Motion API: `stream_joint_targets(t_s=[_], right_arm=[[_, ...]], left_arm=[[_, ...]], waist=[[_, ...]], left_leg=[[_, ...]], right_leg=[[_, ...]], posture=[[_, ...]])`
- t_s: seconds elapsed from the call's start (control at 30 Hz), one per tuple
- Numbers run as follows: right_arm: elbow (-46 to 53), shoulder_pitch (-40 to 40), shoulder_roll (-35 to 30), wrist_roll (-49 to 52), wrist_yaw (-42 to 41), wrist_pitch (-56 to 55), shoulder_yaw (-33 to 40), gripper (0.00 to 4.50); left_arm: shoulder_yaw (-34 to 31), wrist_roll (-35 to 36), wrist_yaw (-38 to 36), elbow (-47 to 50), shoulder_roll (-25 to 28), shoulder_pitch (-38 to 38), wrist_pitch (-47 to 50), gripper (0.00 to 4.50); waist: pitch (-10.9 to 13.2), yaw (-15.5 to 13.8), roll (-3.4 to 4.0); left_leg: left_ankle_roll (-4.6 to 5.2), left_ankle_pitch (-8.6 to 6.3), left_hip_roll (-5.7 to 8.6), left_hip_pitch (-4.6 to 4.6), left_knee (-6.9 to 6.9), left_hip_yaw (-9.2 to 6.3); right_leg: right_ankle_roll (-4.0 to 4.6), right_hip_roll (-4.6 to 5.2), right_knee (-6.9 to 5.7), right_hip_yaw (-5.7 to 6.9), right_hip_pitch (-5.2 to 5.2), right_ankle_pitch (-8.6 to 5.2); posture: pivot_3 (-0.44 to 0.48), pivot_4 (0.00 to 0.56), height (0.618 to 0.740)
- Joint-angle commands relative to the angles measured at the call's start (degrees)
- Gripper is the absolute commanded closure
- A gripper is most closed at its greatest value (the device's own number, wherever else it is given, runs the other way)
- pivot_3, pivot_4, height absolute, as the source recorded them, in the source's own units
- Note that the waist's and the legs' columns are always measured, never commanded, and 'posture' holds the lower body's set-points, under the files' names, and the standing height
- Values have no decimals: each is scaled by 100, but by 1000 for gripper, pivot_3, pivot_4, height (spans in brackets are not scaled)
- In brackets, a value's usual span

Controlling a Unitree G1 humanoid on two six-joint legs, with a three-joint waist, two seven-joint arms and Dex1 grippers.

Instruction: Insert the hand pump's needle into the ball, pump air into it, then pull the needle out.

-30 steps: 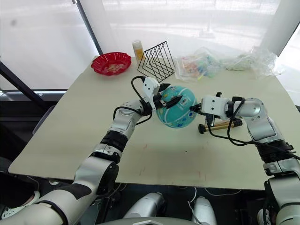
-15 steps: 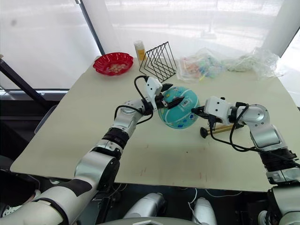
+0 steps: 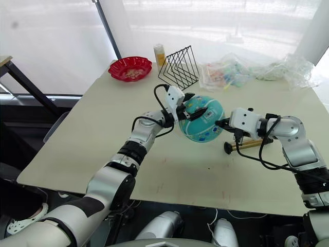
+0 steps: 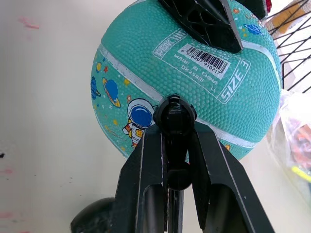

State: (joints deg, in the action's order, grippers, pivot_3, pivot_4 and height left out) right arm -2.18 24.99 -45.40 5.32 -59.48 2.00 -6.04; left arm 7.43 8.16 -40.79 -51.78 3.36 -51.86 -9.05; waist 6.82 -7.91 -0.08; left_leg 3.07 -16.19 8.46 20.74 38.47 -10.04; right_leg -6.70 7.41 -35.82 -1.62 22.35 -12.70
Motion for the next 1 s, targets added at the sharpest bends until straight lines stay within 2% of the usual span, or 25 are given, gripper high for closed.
stream_joint_targets(t_s=[0.03,0.47,0.53,0.63,0.7,0.83,0.87,1.0], right_arm=[[899,48,-342,639,-316,-273,690,4401],[1066,-102,-610,756,-284,-178,768,4401],[1040,-137,-628,737,-295,-206,780,4401],[971,-173,-617,641,-269,-259,753,4401],[939,-180,-587,582,-237,-281,717,4401],[878,-184,-453,369,12,-190,624,4401],[790,-163,-400,186,161,-196,563,4401],[519,-83,-257,-261,594,-149,442,4401]], left_arm=[[396,-852,808,-1852,212,768,1216,0],[426,-858,958,-1920,135,782,1243,0],[426,-852,964,-1935,112,763,1205,0],[421,-811,907,-1934,85,704,1069,0],[380,-750,843,-1908,68,662,994,0],[273,-644,666,-1738,69,561,752,0],[199,-554,569,-1595,68,490,635,0],[-32,-357,303,-1232,64,275,477,0]], waist=[[-2,1,-3],[-44,151,-50],[-87,314,-81],[-149,592,-86],[-164,649,-87],[-172,620,-74],[-171,543,-71],[-133,544,-41]], left_leg=[[4,-6,6,-1,1,1],[27,-26,48,-16,2,12],[38,-35,47,-57,-3,14],[58,-65,25,-162,-21,14],[54,-70,6,-171,-21,15],[53,-69,6,-179,-23,20],[54,-69,7,-178,-24,20],[53,-68,12,-187,-25,6]], right_leg=[[-5,7,0,-1,-1,-3],[-67,55,4,-4,-23,-37],[-90,55,7,-8,-62,-52],[-91,47,4,-7,-197,-120],[-84,47,3,12,-224,-147],[-74,54,3,-2,-272,-157],[-73,54,3,-3,-272,-158],[-76,50,3,3,-261,-161]], posture=[[0,150,740],[0,150,740],[0,150,740],[0,150,740],[0,150,740],[0,150,740],[0,150,740],[0,150,740]])
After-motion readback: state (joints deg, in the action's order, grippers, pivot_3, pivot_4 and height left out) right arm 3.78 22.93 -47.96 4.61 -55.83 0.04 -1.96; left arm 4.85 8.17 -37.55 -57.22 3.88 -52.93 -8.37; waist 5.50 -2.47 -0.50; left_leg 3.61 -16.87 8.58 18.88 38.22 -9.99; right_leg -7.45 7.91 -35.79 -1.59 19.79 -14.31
